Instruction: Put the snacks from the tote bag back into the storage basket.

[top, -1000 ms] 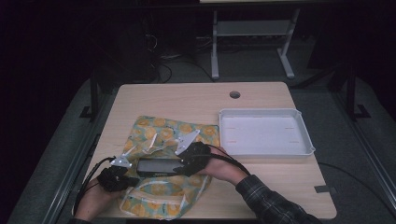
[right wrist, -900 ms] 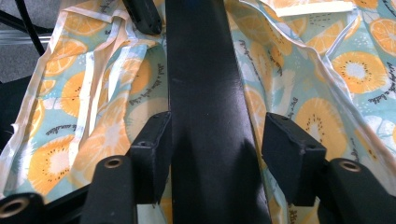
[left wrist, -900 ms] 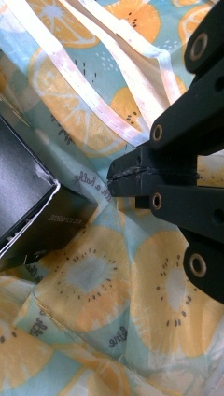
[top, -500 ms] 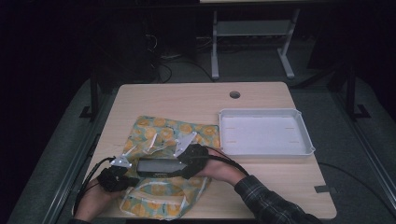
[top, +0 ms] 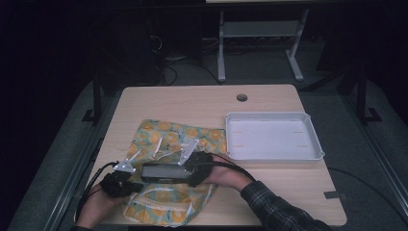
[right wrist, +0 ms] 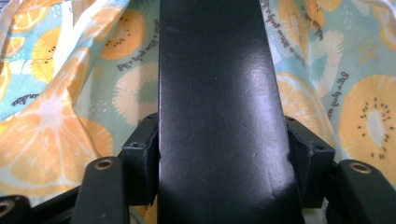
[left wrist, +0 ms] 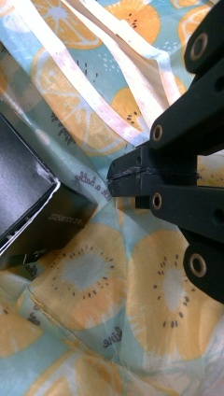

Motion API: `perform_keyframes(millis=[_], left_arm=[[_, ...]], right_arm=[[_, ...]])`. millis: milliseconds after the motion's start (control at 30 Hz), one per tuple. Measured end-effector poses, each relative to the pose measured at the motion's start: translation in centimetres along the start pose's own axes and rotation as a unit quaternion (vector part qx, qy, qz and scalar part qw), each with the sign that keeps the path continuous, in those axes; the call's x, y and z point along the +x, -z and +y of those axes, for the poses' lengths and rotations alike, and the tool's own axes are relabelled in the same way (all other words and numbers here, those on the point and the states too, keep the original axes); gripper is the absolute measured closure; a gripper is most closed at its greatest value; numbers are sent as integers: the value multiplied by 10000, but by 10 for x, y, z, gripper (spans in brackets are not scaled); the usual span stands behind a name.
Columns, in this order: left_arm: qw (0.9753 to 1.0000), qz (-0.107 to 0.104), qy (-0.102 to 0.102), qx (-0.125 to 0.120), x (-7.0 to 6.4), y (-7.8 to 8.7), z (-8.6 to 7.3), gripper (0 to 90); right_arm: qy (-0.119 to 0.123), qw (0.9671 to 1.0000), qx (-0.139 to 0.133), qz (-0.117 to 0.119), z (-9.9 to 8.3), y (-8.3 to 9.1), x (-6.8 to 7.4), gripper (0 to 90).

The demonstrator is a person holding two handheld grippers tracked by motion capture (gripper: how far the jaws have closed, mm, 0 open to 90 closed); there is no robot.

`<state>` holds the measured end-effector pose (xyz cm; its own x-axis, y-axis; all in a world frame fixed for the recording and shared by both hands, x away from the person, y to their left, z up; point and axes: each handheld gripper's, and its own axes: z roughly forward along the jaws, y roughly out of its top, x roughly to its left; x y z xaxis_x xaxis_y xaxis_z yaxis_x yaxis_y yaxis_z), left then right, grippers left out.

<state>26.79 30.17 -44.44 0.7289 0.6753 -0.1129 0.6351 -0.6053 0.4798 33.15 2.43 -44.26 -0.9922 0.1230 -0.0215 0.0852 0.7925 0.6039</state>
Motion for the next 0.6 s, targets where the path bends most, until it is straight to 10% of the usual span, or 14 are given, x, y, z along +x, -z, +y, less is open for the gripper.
perform_keyframes(millis=[600], left_arm=[[10000, -13, 3, 1, 0, 0, 0, 898]], right_arm=[[40, 10000, -35, 35, 1, 3, 1, 418]])
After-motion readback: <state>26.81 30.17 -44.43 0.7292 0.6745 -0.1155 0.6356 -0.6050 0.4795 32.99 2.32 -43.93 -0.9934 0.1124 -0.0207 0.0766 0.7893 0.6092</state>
